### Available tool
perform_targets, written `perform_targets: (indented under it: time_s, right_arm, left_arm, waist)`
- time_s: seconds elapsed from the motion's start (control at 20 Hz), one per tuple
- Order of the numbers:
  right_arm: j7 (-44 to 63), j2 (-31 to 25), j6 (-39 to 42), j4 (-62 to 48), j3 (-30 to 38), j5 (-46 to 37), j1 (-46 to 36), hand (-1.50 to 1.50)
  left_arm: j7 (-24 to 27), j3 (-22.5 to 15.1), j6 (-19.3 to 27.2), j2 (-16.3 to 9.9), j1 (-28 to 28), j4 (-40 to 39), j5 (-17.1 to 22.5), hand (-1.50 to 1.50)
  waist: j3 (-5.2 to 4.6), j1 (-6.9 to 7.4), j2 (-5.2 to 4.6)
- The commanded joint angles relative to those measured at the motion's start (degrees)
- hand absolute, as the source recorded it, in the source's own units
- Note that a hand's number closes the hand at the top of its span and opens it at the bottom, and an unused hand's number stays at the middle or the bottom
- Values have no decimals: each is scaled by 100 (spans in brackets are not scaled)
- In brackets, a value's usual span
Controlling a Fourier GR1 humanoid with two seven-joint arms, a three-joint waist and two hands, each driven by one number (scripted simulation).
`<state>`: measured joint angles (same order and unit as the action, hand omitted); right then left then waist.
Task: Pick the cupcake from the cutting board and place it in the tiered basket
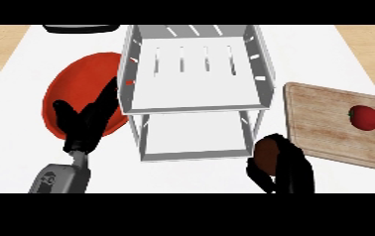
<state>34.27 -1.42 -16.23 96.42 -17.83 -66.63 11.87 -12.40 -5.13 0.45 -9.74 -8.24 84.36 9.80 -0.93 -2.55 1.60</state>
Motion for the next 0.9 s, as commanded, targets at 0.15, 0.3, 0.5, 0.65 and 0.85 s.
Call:
perform_targets:
  time_s: [0.15,0.3,0.5,0.65,0.85]
  right_arm:
    - [266,-114,742,2983,-1218,-101,1146,150]
    - [623,-336,1366,4406,-1532,-439,1195,150]
    - [1211,-360,2184,5816,-2275,-1228,1169,150]
    - [1415,-430,2752,6111,-2418,-1465,782,150]
    - [1857,-111,3602,5978,-2506,-1819,-212,150]
  left_arm:
    - [-21,66,17,-35,155,-5,18,0]
    - [-47,-12,66,71,74,57,-10,0]
    - [2,81,-143,-128,113,100,58,0]
    - [-173,-39,-3,0,-8,199,-21,0]
    - [-114,-9,-60,13,-196,68,-8,0]
  waist:
    - [56,-158,8]
    - [60,-78,-35]
    - [52,47,-56]
    - [53,68,-65]
    - [50,147,-116]
